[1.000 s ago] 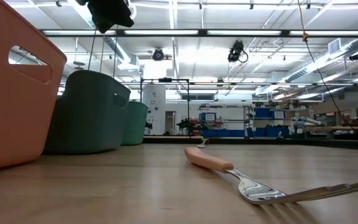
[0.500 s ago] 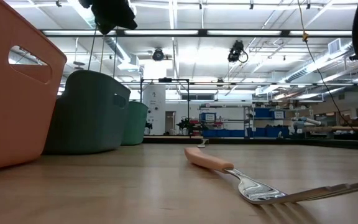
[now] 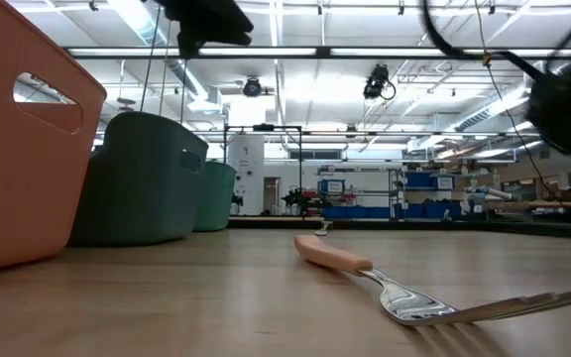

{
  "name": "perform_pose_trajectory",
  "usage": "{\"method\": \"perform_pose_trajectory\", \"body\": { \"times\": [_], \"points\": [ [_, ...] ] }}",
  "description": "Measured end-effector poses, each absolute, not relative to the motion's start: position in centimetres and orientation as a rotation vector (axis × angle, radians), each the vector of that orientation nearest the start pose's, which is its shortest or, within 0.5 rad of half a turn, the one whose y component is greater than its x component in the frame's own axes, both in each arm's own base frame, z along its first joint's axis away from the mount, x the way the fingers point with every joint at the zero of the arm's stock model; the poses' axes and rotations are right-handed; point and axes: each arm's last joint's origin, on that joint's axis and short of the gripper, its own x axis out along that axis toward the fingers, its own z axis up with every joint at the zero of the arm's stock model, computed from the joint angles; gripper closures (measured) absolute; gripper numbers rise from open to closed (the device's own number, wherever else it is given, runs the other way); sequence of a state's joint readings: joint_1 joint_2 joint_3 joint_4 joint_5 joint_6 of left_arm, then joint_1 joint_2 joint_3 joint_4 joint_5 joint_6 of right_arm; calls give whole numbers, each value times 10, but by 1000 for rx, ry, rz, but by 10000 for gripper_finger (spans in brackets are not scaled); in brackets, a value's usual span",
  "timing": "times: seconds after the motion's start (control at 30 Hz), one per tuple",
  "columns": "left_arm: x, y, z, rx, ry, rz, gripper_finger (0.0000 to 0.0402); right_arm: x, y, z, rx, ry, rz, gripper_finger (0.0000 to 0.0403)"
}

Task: Sort silverware by color (type)
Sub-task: Put the black fork into the green bin

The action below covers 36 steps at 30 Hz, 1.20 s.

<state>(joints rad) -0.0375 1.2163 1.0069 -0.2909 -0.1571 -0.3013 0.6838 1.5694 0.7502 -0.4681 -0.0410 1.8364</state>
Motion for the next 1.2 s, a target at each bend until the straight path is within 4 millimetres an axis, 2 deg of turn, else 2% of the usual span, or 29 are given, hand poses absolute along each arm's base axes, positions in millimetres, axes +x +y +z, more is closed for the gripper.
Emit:
{"method": "perform_pose_trajectory", "body": {
  "times": [0.17, 0.37, 0.53, 0.77, 0.97, 1.2],
  "points": [
    [269, 3, 321, -265, 381, 211, 290, 211, 142, 162, 1152, 1056, -643, 394],
    [271, 12, 326, -294, 310, 235, 290, 228, 104, 190, 1126, 798, -611, 395],
    [276, 20, 327, -444, 252, 278, 290, 253, 63, 217, 1036, 500, -552, 395],
    [288, 32, 320, -633, 193, 333, 290, 279, 6, 247, 931, 182, -471, 395],
    [302, 46, 306, -694, 197, 363, 290, 298, -21, 265, 843, 184, -418, 395],
    [314, 53, 294, -706, 215, 315, 290, 321, -32, 269, 838, 222, -397, 395]
  ]
}}
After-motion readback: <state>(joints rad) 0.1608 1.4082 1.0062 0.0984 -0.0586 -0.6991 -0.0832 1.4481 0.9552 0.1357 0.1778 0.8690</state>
